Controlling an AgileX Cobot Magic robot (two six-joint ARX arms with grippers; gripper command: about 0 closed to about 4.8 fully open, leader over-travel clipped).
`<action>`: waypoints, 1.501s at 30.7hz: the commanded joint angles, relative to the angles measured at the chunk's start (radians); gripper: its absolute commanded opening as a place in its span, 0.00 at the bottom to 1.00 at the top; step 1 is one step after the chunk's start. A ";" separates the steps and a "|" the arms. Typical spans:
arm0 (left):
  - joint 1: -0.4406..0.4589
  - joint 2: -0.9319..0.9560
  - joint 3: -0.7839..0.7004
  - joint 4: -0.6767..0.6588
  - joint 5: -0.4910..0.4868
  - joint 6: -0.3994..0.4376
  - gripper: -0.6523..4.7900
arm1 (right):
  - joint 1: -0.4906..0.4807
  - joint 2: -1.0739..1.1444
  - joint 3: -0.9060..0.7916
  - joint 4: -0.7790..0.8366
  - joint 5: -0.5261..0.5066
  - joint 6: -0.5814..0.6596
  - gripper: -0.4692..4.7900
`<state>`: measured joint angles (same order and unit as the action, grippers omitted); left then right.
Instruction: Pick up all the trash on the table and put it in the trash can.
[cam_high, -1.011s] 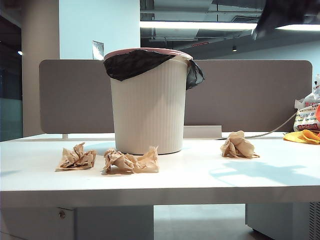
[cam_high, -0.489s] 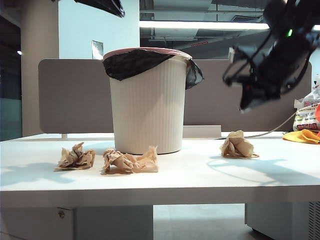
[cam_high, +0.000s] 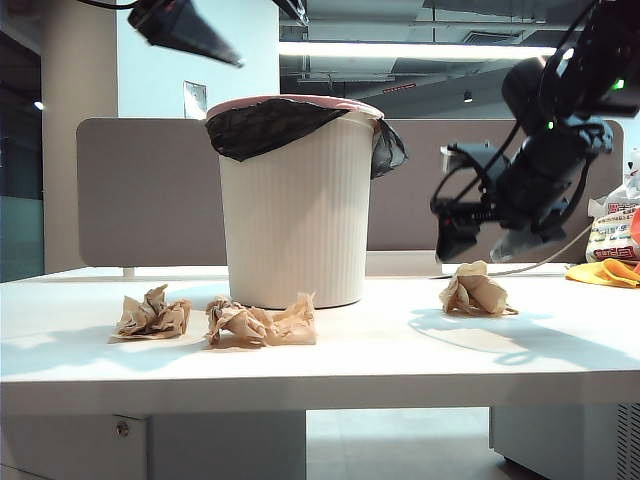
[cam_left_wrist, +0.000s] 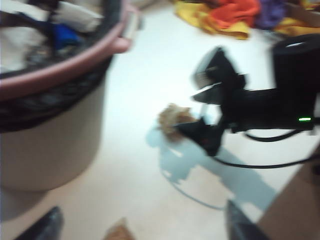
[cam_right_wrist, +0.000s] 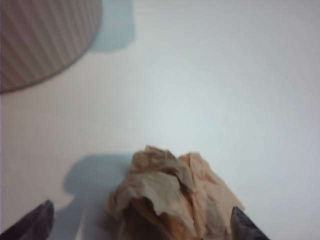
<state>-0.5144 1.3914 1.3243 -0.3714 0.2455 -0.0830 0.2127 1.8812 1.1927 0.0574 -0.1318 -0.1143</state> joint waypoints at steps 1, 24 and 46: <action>-0.011 -0.003 0.006 0.000 0.027 0.001 1.00 | 0.000 0.032 0.007 0.005 0.004 -0.021 1.00; -0.049 -0.007 0.006 -0.080 0.017 0.002 0.11 | -0.001 -0.056 0.012 -0.032 0.021 -0.009 0.09; 0.035 -0.030 0.274 -0.012 -0.182 0.028 0.11 | 0.164 -0.112 0.774 -0.285 -0.110 0.016 0.09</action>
<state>-0.4824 1.3624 1.5829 -0.3637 0.0692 -0.0635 0.3561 1.7363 1.9175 -0.2329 -0.2459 -0.1001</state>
